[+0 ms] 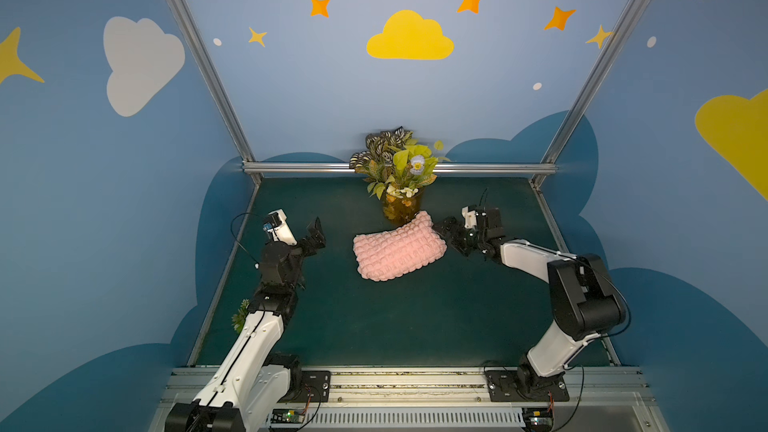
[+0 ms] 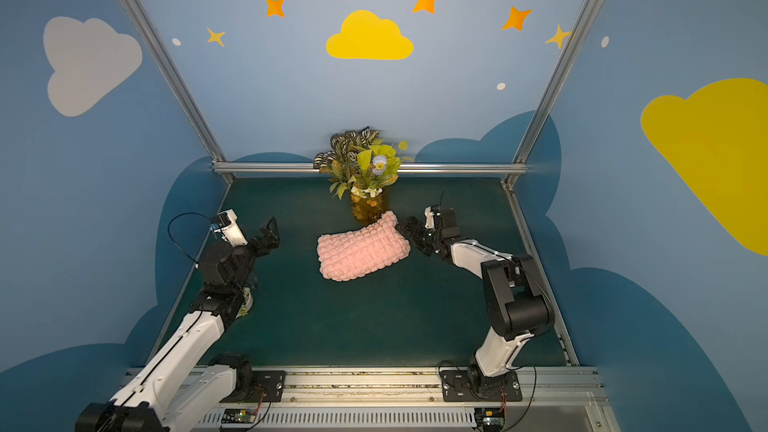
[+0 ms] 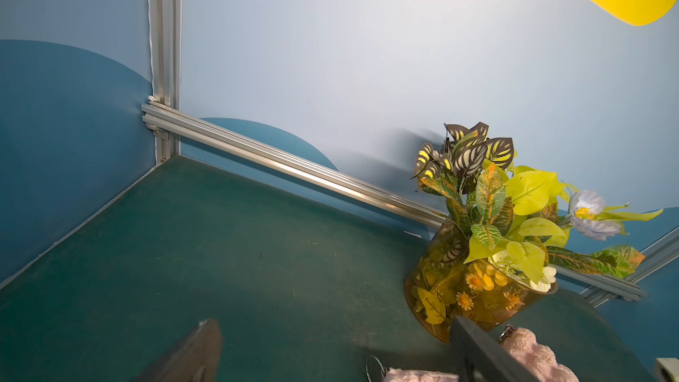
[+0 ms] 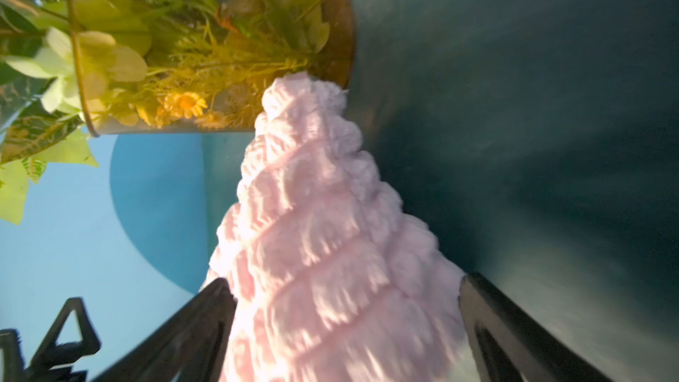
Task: Remove the decoration from the bag
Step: Move the bag to the center of the board, then reset both arms
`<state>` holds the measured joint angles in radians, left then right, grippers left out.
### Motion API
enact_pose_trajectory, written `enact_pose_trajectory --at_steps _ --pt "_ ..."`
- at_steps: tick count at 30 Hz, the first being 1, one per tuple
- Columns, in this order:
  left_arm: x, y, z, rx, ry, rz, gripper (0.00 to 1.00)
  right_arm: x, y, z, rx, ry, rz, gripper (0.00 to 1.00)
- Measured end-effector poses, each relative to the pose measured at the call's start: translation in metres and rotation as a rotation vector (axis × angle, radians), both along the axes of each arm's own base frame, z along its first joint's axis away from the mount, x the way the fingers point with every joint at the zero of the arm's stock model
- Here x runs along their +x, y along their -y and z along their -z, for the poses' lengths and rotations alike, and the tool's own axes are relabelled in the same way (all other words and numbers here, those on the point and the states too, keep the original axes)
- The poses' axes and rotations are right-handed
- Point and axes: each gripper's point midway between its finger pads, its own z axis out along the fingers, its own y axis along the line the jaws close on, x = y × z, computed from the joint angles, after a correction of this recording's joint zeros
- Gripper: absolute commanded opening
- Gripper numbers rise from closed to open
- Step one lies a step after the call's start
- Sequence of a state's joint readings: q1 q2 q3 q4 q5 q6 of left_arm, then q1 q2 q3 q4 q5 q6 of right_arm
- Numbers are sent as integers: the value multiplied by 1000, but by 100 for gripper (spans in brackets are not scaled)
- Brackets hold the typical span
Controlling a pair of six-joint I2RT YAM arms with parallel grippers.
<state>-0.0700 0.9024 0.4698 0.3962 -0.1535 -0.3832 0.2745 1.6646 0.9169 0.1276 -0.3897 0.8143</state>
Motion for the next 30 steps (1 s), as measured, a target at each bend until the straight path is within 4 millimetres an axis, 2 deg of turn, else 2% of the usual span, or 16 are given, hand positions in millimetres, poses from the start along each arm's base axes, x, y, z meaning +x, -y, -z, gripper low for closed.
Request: enact_pose_trajectory --at_steps 3,6,11,14,17,21,25,30 --pt "1 1 3 6 -10 5 100 5 45 -16 -57 39 113 98" --pt "6 4 3 27 -20 22 100 7 87 -45 -117 102 212 98" --pt "21 13 -3 85 -25 78 100 4 133 -102 -279 254 339 98" --pt "31 20 3 133 -42 115 100 0 164 -124 -401 352 454 98" --pt "39 25 20 193 -74 141 100 -6 196 -114 -538 403 565 98" --pt "40 22 59 297 -141 137 100 -18 230 -62 -764 309 592 98" --pt "32 10 99 382 -223 105 100 -16 238 -32 -879 253 539 98" --pt "25 6 145 416 -282 105 100 -12 234 -29 -912 286 479 98"
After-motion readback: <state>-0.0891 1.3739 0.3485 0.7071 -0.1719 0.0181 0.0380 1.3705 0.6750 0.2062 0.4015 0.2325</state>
